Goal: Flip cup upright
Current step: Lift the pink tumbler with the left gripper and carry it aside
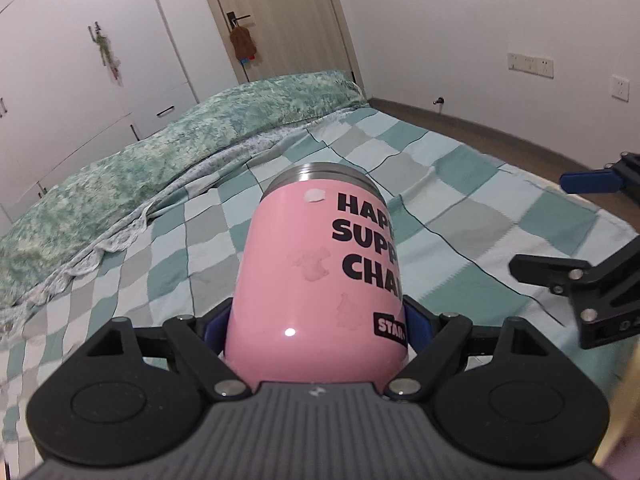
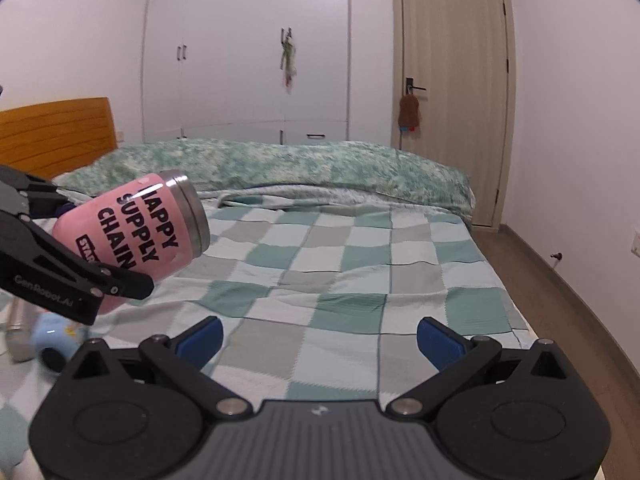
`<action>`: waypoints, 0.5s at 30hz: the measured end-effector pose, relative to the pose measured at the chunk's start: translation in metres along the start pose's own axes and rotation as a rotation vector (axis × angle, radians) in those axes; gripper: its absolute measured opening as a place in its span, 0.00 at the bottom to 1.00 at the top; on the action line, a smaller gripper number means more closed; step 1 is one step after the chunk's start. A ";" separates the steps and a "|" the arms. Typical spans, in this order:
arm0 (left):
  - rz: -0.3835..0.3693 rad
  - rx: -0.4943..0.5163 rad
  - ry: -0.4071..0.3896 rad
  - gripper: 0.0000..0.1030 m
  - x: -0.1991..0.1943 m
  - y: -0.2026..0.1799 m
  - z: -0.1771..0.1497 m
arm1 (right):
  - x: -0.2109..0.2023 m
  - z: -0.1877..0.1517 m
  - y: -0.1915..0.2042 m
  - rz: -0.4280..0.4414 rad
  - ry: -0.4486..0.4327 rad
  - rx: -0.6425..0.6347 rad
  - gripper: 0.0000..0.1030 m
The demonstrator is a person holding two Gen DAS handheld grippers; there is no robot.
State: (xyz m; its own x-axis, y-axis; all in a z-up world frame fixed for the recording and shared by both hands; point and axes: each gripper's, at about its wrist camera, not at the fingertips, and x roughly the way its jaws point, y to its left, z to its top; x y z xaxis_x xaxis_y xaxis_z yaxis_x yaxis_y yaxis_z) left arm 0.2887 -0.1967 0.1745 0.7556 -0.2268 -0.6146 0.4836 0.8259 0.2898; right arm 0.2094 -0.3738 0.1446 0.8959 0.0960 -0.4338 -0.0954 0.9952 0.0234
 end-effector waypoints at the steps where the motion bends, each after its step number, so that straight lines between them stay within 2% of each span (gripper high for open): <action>1: 0.005 -0.003 -0.003 0.82 -0.011 -0.003 -0.004 | -0.010 -0.001 0.004 0.006 -0.001 -0.006 1.00; 9: 0.027 -0.074 -0.016 0.82 -0.081 -0.015 -0.047 | -0.077 -0.021 0.037 0.045 -0.012 -0.026 1.00; 15: 0.027 -0.117 0.023 0.82 -0.096 -0.029 -0.089 | -0.100 -0.045 0.054 0.060 0.022 -0.044 1.00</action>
State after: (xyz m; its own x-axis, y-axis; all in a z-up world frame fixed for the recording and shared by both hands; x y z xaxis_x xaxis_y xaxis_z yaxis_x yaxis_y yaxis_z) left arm 0.1628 -0.1527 0.1603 0.7568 -0.1926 -0.6246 0.4070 0.8866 0.2197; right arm 0.0953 -0.3309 0.1489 0.8781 0.1543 -0.4528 -0.1678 0.9858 0.0105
